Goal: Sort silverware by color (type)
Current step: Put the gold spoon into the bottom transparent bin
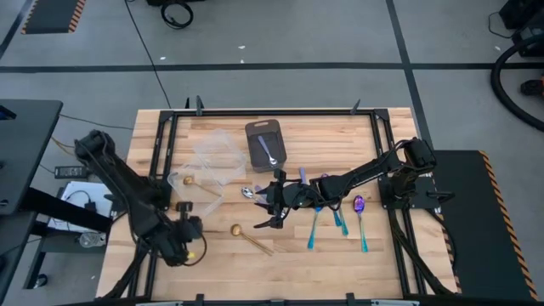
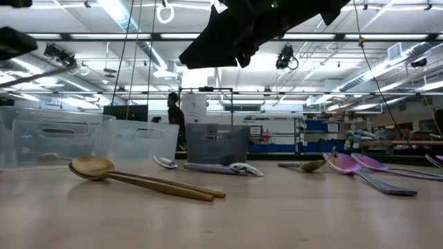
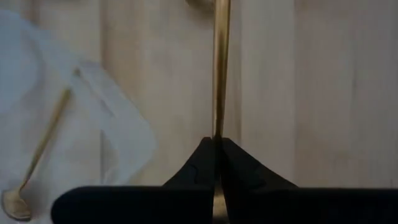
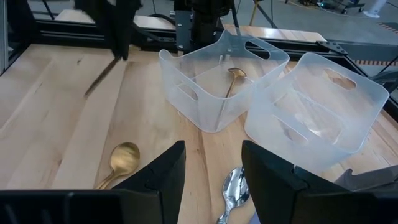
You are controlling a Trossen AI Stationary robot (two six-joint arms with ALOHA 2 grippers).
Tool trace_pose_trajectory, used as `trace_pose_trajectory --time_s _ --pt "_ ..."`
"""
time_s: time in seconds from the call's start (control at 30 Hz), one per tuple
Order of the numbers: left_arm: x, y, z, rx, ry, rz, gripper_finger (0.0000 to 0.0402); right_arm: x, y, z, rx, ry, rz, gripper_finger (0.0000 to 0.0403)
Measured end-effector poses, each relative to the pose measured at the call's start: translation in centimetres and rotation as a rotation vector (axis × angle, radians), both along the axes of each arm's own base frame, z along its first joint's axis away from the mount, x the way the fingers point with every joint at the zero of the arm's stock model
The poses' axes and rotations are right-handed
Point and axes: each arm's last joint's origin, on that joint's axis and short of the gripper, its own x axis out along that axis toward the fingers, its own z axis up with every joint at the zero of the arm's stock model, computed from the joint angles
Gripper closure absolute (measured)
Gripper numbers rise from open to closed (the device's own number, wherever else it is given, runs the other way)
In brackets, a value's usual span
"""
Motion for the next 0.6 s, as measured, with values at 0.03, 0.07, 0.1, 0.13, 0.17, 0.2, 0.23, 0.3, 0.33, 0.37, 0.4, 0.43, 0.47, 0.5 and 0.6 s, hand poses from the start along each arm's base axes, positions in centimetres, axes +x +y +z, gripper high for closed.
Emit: trace_pose_trajectory --time_s 0.03,0.07,0.1,0.13,0.17,0.2,0.23,0.3,0.33,0.37,0.4,0.43,0.47,0.5,0.6 --pt "-0.1 0.4 0.5 -0.012 -0.022 0.029 0.0387 0.0 0.0 0.0 0.000 0.000 0.000 0.0236" --pt "-0.2 0.9 0.9 -0.018 -0.040 0.061 0.0387 0.0 0.0 0.0 0.000 0.000 0.000 0.0236" --pt "-0.3 1.4 1.3 -0.025 -0.053 0.090 0.0387 0.0 0.0 0.0 0.001 0.000 0.000 0.0236" --pt "-0.3 1.8 1.6 -0.034 -0.062 0.120 0.0387 0.0 0.0 0.0 0.001 0.000 -0.001 0.0236" --pt "-0.4 2.2 1.8 -0.036 -0.061 0.145 0.0387 0.0 0.0 0.0 0.004 0.000 -0.001 0.0236" --pt "-0.5 2.7 1.9 -0.030 -0.052 0.170 0.0387 0.0 0.0 0.0 0.004 0.000 -0.001 0.0236" --pt "-0.6 3.1 2.0 -0.019 -0.041 0.193 0.0387 0.0 0.0 0.0 0.004 0.000 -0.001 0.0236" --pt "-0.7 3.8 2.2 -0.002 -0.026 0.222 0.0387 0.0 0.0 0.0 0.004 0.000 -0.002 0.0236" --pt "-0.7 4.2 2.2 0.009 -0.016 0.236 0.0387 0.0 0.0 0.0 0.004 0.000 -0.001 0.0236" --pt "-0.6 4.6 2.3 0.017 -0.009 0.254 0.0387 0.0 0.0 0.0 0.004 0.000 -0.001 0.0236" --pt "-0.5 5.0 2.4 0.018 -0.009 0.273 0.0387 0.0 0.0 0.0 0.004 0.000 -0.002 0.0236" --pt "-0.4 5.3 2.5 0.015 -0.012 0.287 0.0387 0.0 -0.1 0.0 0.004 0.000 -0.003 0.0236" --pt "-0.3 5.6 2.6 0.020 -0.009 0.289 0.0387 0.0 -0.1 0.0 0.006 0.000 -0.001 0.0236" --pt "-0.2 5.9 2.7 0.028 -0.002 0.279 0.0387 0.0 -0.1 0.0 0.009 0.001 0.003 0.0236" --pt "0.1 6.7 2.6 0.069 0.037 0.231 0.0387 0.0 -0.1 0.0 0.018 0.002 0.014 0.0236"
